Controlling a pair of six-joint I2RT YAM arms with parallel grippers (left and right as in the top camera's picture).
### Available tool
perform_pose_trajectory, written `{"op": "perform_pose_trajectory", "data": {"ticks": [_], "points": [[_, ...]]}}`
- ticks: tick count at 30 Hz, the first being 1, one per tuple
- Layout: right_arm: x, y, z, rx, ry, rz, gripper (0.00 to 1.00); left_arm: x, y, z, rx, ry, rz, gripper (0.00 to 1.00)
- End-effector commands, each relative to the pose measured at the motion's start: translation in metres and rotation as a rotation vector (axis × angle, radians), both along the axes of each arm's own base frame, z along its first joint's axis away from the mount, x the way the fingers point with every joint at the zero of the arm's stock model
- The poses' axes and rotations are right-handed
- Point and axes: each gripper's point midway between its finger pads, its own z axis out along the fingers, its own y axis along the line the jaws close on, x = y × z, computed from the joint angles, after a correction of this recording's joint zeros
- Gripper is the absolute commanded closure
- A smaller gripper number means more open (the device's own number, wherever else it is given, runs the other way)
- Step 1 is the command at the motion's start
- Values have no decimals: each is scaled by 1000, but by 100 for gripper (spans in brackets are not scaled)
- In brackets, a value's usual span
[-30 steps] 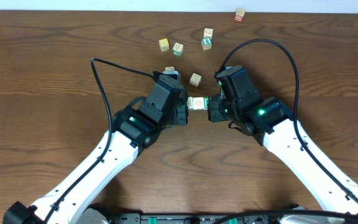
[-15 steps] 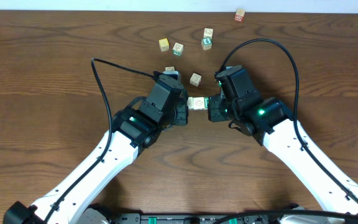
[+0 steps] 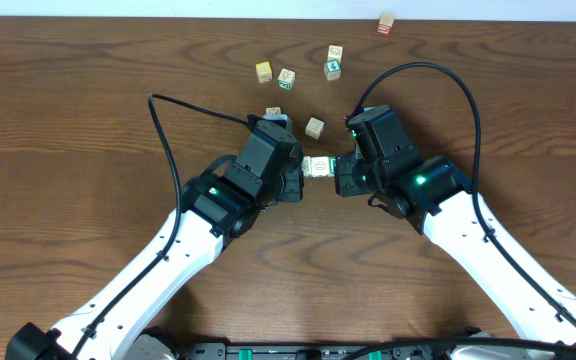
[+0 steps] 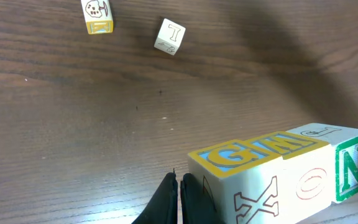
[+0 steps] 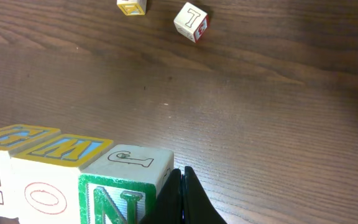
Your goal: Lift 3 blocks
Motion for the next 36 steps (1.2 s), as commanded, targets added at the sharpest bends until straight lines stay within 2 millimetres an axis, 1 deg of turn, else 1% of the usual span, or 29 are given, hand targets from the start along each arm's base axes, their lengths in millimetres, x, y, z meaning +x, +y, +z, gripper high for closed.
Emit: {"op": "perform_pose_trajectory", "data": {"ticks": [1, 11, 16, 19, 24, 31, 36], "points": [[-27, 61, 20, 191, 54, 211, 99, -31, -58, 23, -167, 32, -229, 93], [-26, 62, 15, 185, 66, 209, 99, -30, -58, 22, -158, 26, -233, 93], [-25, 62, 10, 177, 78, 208, 99, -27, -57, 13, -138, 39, -223, 93], [-25, 63, 9, 177, 79, 208, 99, -26, -58, 4, -124, 60, -221, 93], [-24, 63, 2, 166, 98, 206, 99, -25, -59, -6, -110, 81, -219, 93], [-23, 64, -15, 144, 135, 202, 99, -25, -59, -9, -105, 87, -218, 93], [-21, 63, -17, 137, 137, 196, 99, -24, -59, -13, -98, 97, -217, 93]]}}
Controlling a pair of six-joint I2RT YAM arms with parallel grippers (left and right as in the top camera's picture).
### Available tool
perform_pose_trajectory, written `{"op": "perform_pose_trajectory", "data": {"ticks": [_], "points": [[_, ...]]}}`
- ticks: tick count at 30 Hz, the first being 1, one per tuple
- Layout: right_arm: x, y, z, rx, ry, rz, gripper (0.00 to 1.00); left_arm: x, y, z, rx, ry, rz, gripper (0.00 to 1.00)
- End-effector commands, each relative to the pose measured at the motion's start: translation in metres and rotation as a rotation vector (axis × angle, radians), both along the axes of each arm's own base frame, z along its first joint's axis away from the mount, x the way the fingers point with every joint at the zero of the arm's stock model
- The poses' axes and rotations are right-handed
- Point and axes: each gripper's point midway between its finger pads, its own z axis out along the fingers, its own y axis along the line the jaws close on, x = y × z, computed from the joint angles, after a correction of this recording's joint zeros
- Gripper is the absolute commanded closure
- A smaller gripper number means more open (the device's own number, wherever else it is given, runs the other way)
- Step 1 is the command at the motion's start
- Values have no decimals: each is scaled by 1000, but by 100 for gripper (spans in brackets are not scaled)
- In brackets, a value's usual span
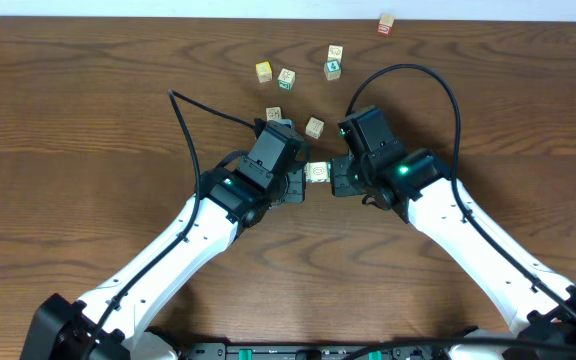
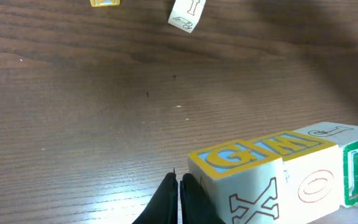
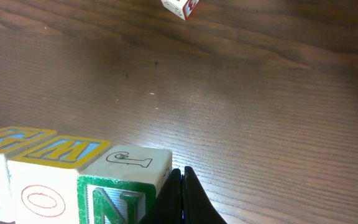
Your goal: Lift 3 blocks
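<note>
Three letter blocks form a tight row [image 1: 317, 172] squeezed between my two grippers. My left gripper [image 2: 180, 180] is shut, and the side of its fingers presses the X/G block [image 2: 241, 183] at the row's left end. The O/M block [image 2: 309, 177] sits in the middle. My right gripper [image 3: 180, 174] is shut too, pressing the green N block [image 3: 123, 193] at the other end. The row looks raised a little off the wooden table [image 1: 88, 120], with a shadow beneath it.
Several loose blocks lie beyond the grippers: one [image 1: 314, 127] just behind the row, a pair [image 1: 275, 75] and another [image 1: 333, 62] farther back, and one [image 1: 385, 22] at the far edge. Black cables arc over both wrists.
Both wrists have shifted slightly toward the far side with the row still clamped between them. In both wrist views the loose blocks have slid toward the top edge and the table looks farther below.
</note>
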Motion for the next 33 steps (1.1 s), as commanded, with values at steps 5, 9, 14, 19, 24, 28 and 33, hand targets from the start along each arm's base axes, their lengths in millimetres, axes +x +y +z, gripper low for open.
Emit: {"op": "perform_pose_trajectory", "data": {"ticks": [5, 9, 14, 19, 24, 28, 33], "points": [[-21, 58, 14, 173, 51, 172, 99, -27, -59, 11, -154, 51, -213, 93], [-21, 56, 12, 166, 55, 166, 99, -26, -58, 11, -153, 50, -210, 93], [-21, 51, 6, 158, 66, 155, 99, -25, -57, 11, -149, 47, -206, 93], [-18, 47, 5, 158, 66, 143, 99, -23, -55, 10, -137, 42, -197, 93], [-17, 45, 5, 158, 66, 137, 99, -23, -55, 9, -135, 41, -195, 93], [-17, 45, 4, 158, 67, 136, 99, -23, -55, 9, -135, 41, -195, 93], [-17, 45, 4, 158, 67, 136, 99, -23, -55, 9, -135, 41, -195, 93]]}}
